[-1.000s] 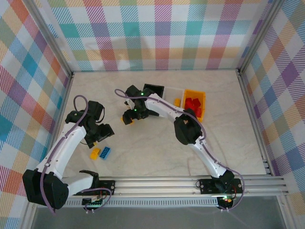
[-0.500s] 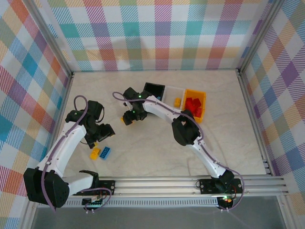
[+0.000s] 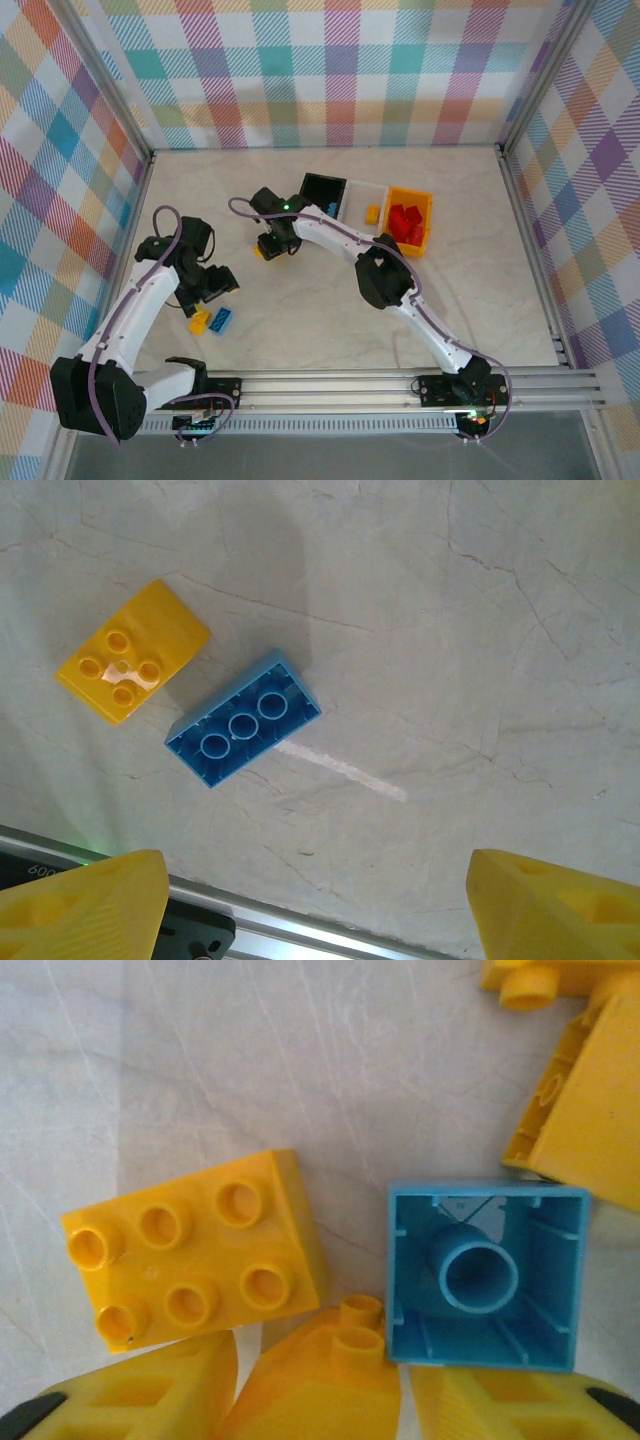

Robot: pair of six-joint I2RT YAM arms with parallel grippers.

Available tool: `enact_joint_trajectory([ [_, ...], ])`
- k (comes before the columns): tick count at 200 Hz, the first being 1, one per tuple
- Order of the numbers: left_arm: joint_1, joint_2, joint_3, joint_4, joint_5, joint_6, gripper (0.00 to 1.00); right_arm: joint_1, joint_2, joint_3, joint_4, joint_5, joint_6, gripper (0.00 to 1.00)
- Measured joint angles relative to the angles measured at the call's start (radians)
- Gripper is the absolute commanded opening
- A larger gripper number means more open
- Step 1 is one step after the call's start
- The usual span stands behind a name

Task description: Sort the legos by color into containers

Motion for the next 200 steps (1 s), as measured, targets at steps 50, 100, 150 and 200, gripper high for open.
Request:
enact_joint_trajectory([
  [50, 0.013, -0.006, -0.018, 0.004, 0.011, 0.008, 0.79, 0.005, 0.003, 0.002, 0.026, 0.006, 0.000, 0.39],
  [100, 0.017, -0.003, -0.021, 0.009, 0.026, 0.011, 0.79, 0.013, -0.140, -0.190, 0.043, -0.042, 0.017, 0.38],
  [150, 0.017, 0.009, -0.024, 0.013, 0.026, 0.030, 0.79, -0.052, -0.549, -0.466, 0.072, -0.090, 0.050, 0.39],
  [200, 0.017, 0.039, -0.061, 0.008, 0.033, 0.030, 0.79, -0.342, -0.718, -0.689, 0.153, -0.096, 0.053, 0.39],
])
